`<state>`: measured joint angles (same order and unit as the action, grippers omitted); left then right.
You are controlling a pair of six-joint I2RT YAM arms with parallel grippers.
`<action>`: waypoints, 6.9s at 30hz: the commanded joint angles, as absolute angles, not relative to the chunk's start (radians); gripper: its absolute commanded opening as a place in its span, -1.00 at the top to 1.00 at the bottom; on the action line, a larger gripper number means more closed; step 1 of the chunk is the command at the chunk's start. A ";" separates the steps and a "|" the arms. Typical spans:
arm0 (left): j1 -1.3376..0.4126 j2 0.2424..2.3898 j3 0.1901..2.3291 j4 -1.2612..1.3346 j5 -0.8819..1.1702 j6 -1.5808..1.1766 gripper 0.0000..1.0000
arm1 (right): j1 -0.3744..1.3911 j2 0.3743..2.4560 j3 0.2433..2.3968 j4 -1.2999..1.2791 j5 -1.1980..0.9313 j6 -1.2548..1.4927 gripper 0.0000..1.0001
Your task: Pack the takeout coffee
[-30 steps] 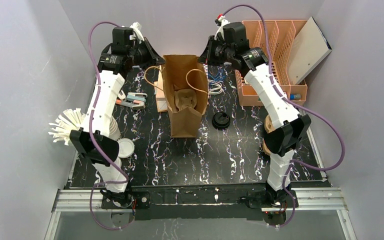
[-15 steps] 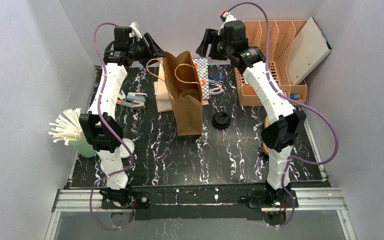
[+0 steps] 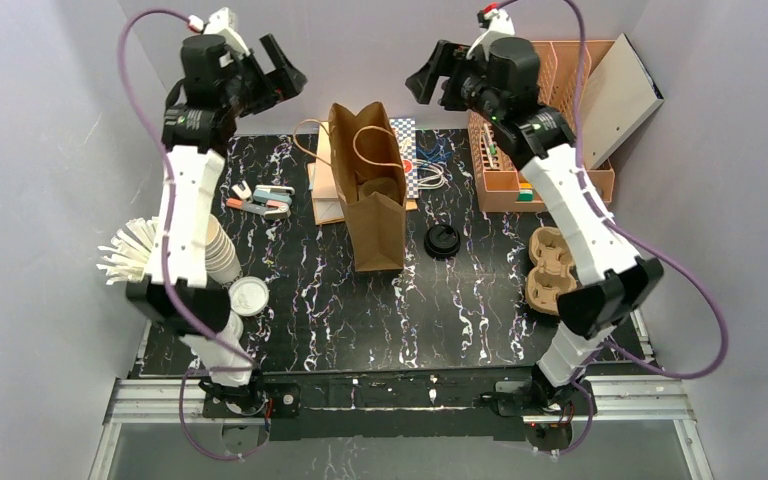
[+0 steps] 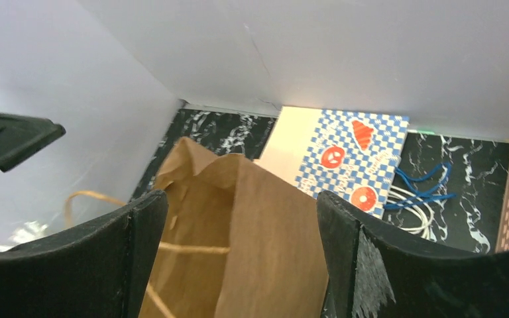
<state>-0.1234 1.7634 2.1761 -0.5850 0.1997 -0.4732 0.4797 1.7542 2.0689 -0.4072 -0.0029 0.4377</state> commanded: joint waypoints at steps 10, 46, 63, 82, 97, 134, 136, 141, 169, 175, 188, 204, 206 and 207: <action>-0.123 1.175 1.748 -0.803 -0.236 -0.341 -0.06 | 0.497 1.396 1.739 -0.301 -0.213 0.471 -0.67; -0.123 1.169 1.242 -0.712 -0.583 -0.201 0.27 | 0.521 1.258 1.641 -0.491 -0.347 0.412 -0.51; -0.120 1.247 1.219 -0.679 -0.658 -0.243 0.91 | 0.522 1.253 1.644 -0.490 -0.356 0.411 -0.42; -0.119 1.202 1.383 -0.783 -0.620 -0.191 1.00 | 0.520 1.253 1.637 -0.481 -0.360 0.424 -0.40; -0.120 1.260 1.347 -0.802 -0.517 -0.182 1.00 | 0.521 1.261 1.642 -0.492 -0.399 0.427 -0.38; -0.153 1.224 1.317 -0.783 -0.050 -0.158 0.08 | 1.310 1.653 1.009 0.666 -0.016 -0.227 -0.97; -0.160 1.215 1.319 -0.787 -0.027 -0.141 0.01 | 1.309 1.700 0.988 0.786 -0.010 -0.250 -0.97; -0.173 1.209 1.319 -0.795 0.034 -0.104 -0.04 | 1.309 1.824 0.996 1.022 -0.005 -0.293 -0.97; -0.242 1.277 1.371 -0.876 -0.137 -0.104 0.40 | 1.203 2.228 1.292 1.450 0.113 -0.291 -0.96; -0.244 1.263 1.381 -0.886 -0.131 -0.109 0.53 | 1.189 2.263 1.358 1.429 0.122 -0.269 -0.97; -0.246 1.263 1.380 -0.897 -0.148 -0.106 0.89 | 1.170 2.324 1.465 1.366 0.088 -0.212 -0.97; -0.248 1.250 1.434 -0.930 -0.120 -0.112 1.00 | 1.157 2.363 1.503 1.305 0.099 -0.165 -0.90; -0.248 1.252 1.441 -0.937 -0.117 -0.112 1.00 | 1.157 2.366 1.506 1.301 0.105 -0.156 -0.85; -0.247 1.252 1.443 -0.939 -0.115 -0.113 1.00 | 1.155 2.368 1.506 1.301 0.107 -0.153 -0.83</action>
